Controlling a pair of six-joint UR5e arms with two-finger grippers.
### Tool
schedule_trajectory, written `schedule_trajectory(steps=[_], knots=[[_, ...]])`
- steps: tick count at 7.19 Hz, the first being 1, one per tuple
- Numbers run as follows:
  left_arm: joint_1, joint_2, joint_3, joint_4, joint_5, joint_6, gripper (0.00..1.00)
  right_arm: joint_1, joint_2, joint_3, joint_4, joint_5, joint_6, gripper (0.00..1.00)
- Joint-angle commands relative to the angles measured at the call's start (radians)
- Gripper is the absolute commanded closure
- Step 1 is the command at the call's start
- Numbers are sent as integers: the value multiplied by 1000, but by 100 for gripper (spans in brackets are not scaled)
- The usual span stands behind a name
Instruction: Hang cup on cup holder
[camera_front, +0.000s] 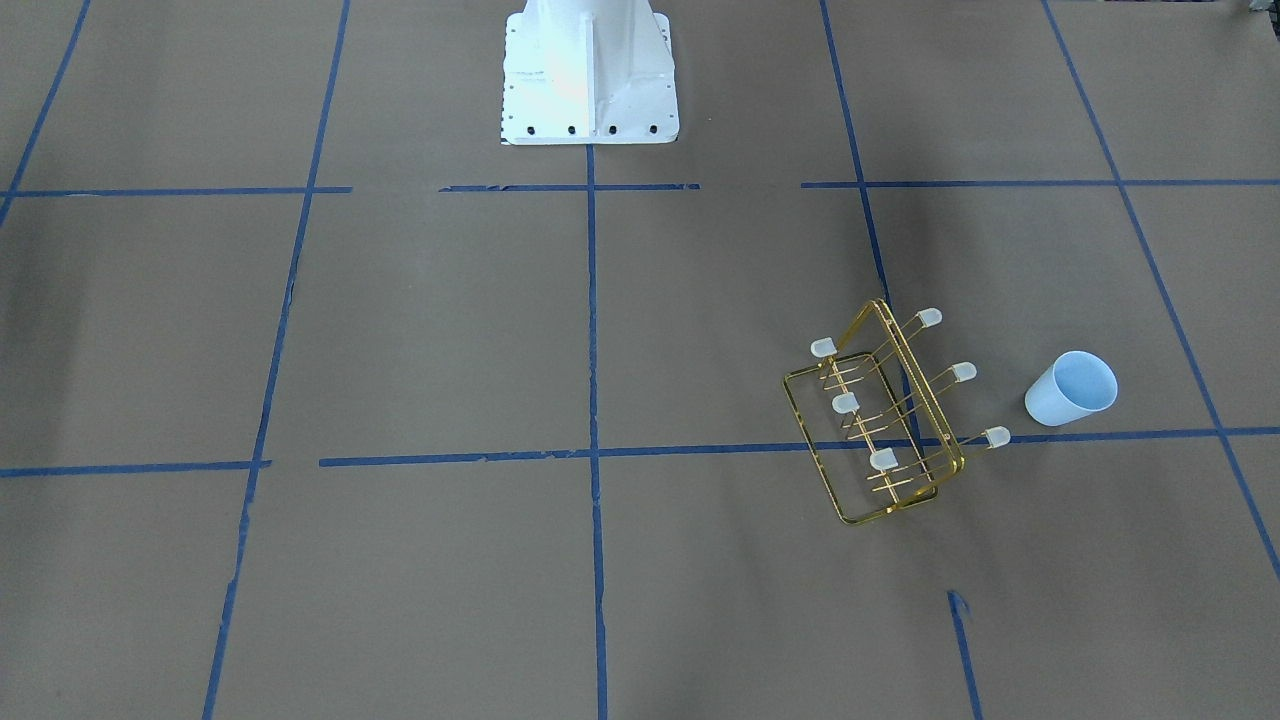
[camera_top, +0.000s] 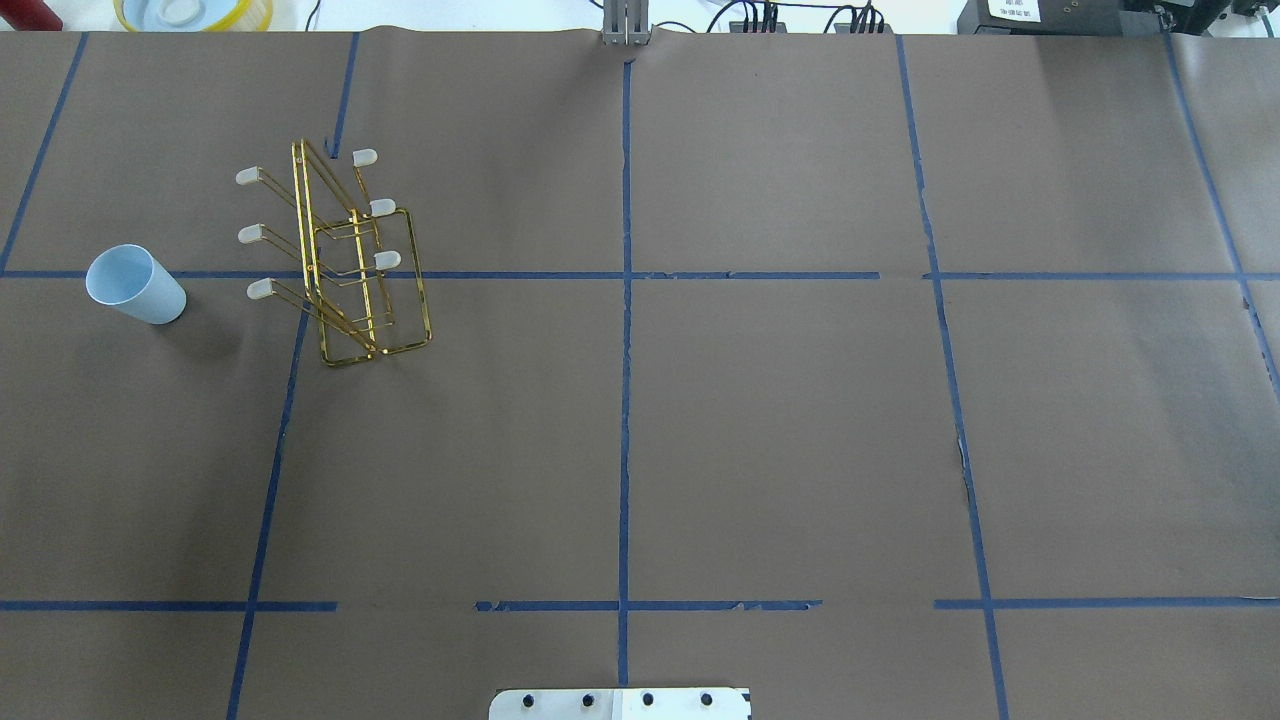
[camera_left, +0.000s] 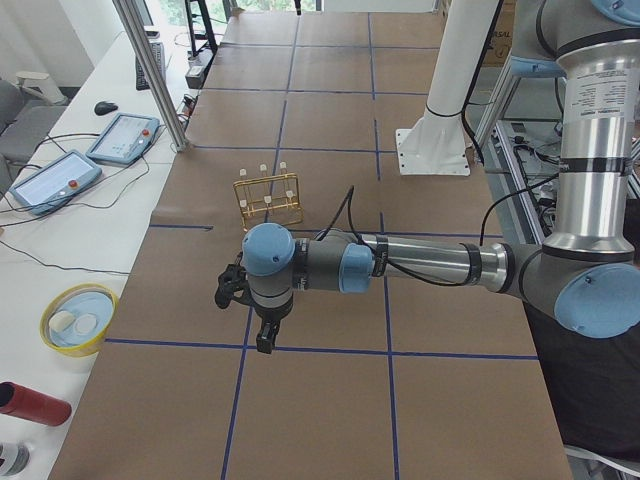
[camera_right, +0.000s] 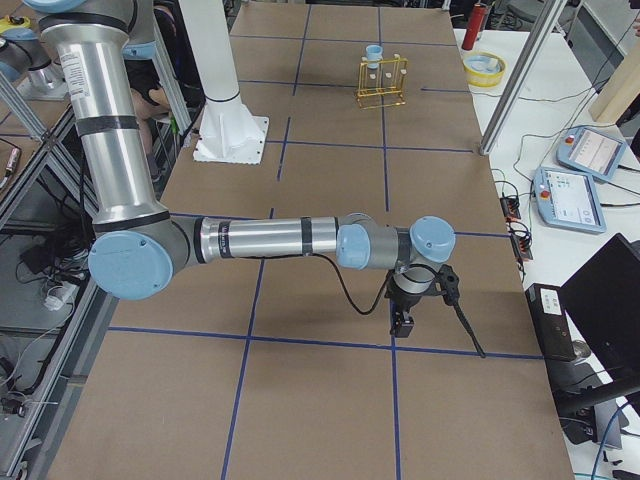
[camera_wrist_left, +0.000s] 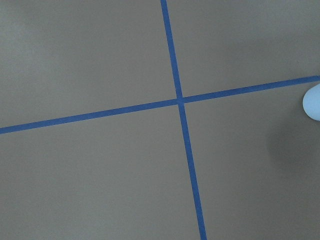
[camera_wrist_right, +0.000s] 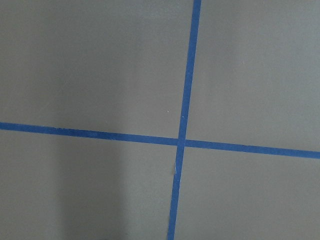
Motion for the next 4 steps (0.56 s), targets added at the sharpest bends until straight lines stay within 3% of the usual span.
schedule_trajectory(steps=[1,4], knots=[[0,-9,5,-1,6,-4,0,0,0,0,0,0,1,0],[0,-32,1,0,7,2,0,0,0,0,0,0,-1,0]])
